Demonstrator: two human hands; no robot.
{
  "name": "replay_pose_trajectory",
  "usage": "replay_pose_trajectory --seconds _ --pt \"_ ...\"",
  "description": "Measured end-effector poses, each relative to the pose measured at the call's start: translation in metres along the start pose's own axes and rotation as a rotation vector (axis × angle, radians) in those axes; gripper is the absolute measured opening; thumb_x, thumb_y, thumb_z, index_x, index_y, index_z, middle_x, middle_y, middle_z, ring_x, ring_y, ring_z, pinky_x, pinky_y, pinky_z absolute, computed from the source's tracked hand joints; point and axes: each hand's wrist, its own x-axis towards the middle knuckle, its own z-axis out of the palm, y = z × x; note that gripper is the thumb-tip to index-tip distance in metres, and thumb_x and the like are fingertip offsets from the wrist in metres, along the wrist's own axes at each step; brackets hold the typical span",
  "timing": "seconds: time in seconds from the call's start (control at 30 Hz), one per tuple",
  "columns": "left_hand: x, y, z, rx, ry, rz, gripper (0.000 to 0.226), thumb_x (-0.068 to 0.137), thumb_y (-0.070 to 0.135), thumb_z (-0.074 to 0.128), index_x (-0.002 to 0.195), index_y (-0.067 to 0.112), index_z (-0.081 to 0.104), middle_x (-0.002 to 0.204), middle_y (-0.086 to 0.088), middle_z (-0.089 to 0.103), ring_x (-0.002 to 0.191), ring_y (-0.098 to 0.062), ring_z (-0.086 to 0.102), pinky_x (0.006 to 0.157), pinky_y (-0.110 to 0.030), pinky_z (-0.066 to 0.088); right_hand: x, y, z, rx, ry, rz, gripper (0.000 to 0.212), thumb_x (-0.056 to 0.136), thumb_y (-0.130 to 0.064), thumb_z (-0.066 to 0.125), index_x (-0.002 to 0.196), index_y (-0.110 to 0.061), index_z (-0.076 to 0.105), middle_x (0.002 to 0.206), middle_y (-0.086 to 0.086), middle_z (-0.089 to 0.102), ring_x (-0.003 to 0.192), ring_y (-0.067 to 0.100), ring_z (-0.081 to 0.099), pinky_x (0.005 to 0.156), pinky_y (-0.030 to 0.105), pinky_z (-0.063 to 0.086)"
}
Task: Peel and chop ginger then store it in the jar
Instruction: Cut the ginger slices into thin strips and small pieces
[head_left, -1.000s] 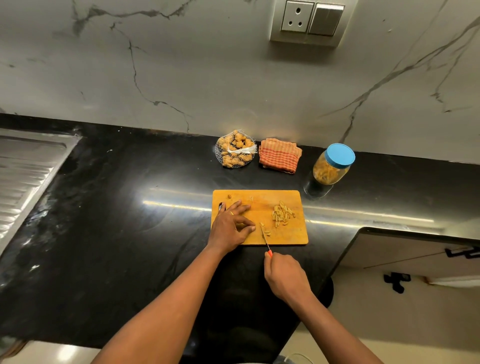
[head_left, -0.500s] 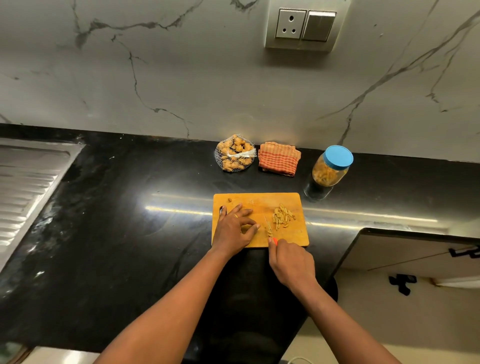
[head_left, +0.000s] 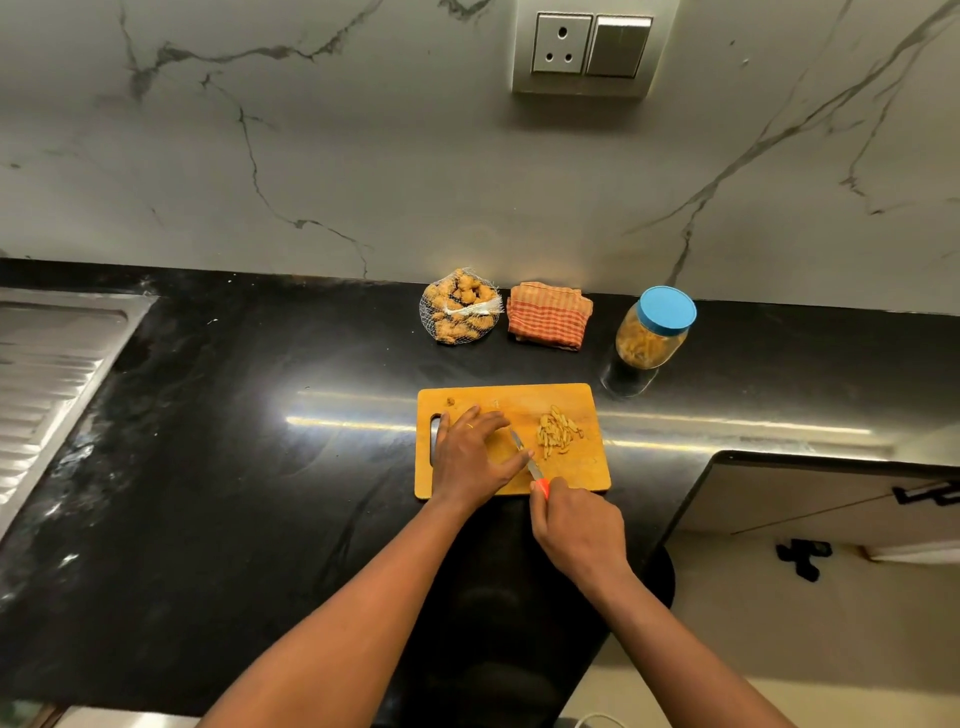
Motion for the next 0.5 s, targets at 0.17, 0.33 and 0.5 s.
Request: replay_pose_trajectory --seconds 0.17,0.33,0.5 --pt "0.008 0.004 0.003 0.034 -0.008 -0.028 0.055 0.071 0.064 0.071 0.116 0.031 0.067 0.132 0.012 0.06 0.136 -0.014 0.039 0.12 -0.047 0.01 -0.002 0.003 0.001 0.01 0.005 0.006 0.045 0.102 -0.051 0.025 0.096 -0.022 0.058 0.076 -0.002 0.066 0.063 0.018 0.064 0.051 0.03 0.042" --pt "0.013 0.003 0.007 0.045 0.015 -0.057 0.049 0.075 0.062 0.069 0.112 0.03 0.069 0.129 0.012 0.062 0.132 -0.013 0.042 0.12 -0.045 0.012 -0.007 0.007 0.003 0.0 -0.009 0.014 0.045 0.102 -0.051 0.025 0.099 -0.021 0.058 0.08 -0.002 0.068 0.067 0.019 0.066 0.054 0.03 0.043" --pt "0.013 -0.001 0.007 0.031 0.071 -0.045 0.042 0.082 0.06 0.064 0.109 0.028 0.071 0.125 0.01 0.065 0.128 -0.014 0.048 0.118 -0.043 0.017 -0.006 0.011 0.002 0.019 -0.017 0.056 0.045 0.102 -0.052 0.025 0.098 -0.022 0.058 0.077 -0.003 0.066 0.064 0.018 0.064 0.054 0.031 0.048"
